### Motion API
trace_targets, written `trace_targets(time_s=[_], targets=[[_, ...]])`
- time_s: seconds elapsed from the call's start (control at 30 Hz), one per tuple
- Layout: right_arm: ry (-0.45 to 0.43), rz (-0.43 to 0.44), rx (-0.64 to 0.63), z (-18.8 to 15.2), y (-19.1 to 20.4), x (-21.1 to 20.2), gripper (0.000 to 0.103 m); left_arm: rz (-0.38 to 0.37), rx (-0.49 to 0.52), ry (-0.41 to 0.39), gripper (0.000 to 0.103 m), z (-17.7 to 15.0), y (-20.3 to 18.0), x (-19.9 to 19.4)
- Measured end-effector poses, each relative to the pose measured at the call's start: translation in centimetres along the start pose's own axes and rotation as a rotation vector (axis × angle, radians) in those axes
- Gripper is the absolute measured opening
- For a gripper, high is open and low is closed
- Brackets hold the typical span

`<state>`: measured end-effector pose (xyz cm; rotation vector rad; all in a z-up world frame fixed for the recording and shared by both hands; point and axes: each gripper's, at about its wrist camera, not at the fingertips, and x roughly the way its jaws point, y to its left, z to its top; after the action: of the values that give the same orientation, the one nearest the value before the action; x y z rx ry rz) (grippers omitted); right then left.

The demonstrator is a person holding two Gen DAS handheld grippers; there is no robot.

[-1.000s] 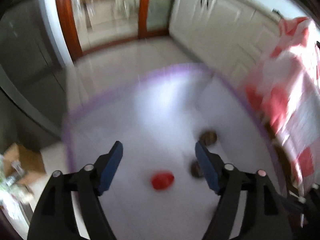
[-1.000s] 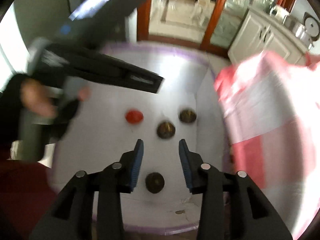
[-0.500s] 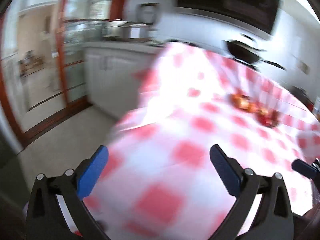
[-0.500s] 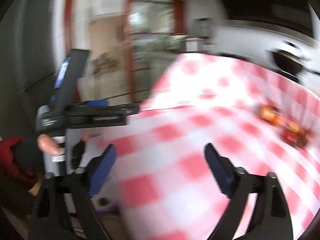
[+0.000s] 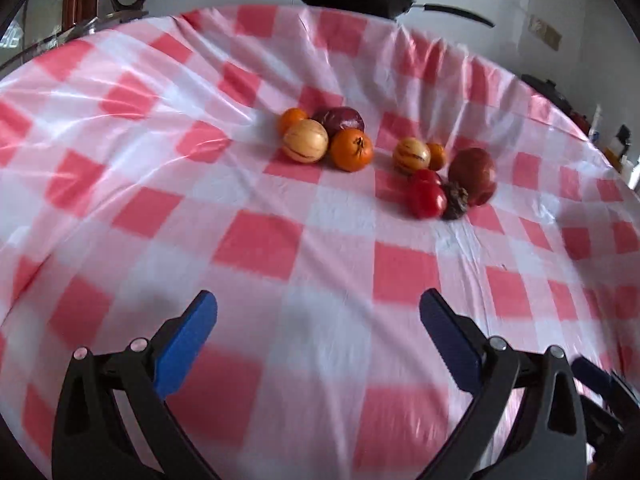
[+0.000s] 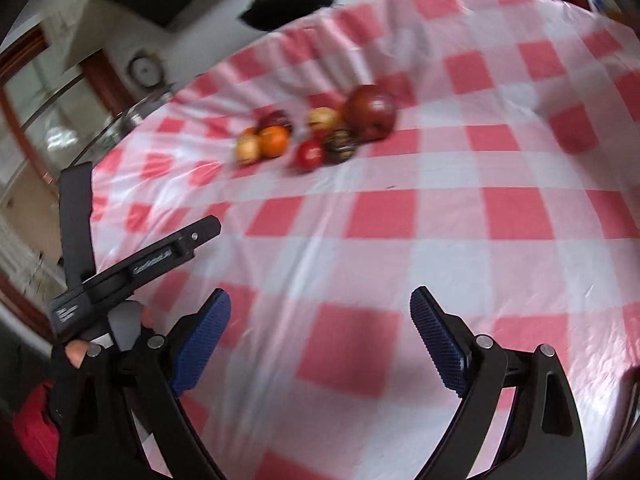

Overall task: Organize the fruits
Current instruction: 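Move both open tools back over the fruits on the table, then grasp the large red apple with the right tool while the left tool grasps a red tomato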

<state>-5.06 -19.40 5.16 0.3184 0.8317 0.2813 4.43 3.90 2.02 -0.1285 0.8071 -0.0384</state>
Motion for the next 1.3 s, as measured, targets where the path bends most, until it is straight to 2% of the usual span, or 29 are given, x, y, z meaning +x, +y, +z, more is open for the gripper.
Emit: trace_targets(time_s=[0.1, 0.2, 0.37, 0.47, 0.63, 0.87, 1.03, 1.17, 1.3], targets=[[-0.031, -0.012, 0.075, 1.0, -2.1, 0.2, 0.089, 0.012, -0.03, 0.008, 0.102, 2.3, -0.8, 2.5], [-0.045, -0.033, 0.1, 0.8, -3.0, 1.0, 0.089, -0.005, -0.088, 0.001, 0.102, 3.9, -1.1, 4.1], [-0.065, -0.003, 0.128, 0.6, -3.7, 0.8, 0.089, -0.094, -0.168, 0.017, 0.101, 5.6, -1.1, 6.8], [-0.067, -0.033, 0.17, 1.3, -4.1, 1.0, 0.089, -0.136, -0.185, 0.026, 0.101, 5.4, -0.7, 6.9], [-0.074, -0.076, 0.179, 5.5, -4.0, 3.6, 0.089, -0.25, -0.188, 0.061, 0.101, 5.2, 0.1, 7.3], [-0.103, -0.116, 0.158, 11.8, -2.5, 9.3, 0.089, -0.268, -0.155, 0.065, 0.101, 4.8, -0.3, 7.3], [-0.122, -0.189, 0.176, 15.7, -2.7, 13.0, 0.089, -0.267, -0.15, 0.064, 0.101, 4.8, -0.2, 7.2], [-0.065, -0.247, 0.166, 16.9, -3.5, 15.7, 0.089, -0.26, -0.145, 0.062, 0.101, 4.8, -0.3, 7.2], [-0.037, -0.197, 0.191, 17.1, -4.7, 16.7, 0.082, -0.248, -0.136, 0.061, 0.101, 4.8, -0.5, 7.2]])
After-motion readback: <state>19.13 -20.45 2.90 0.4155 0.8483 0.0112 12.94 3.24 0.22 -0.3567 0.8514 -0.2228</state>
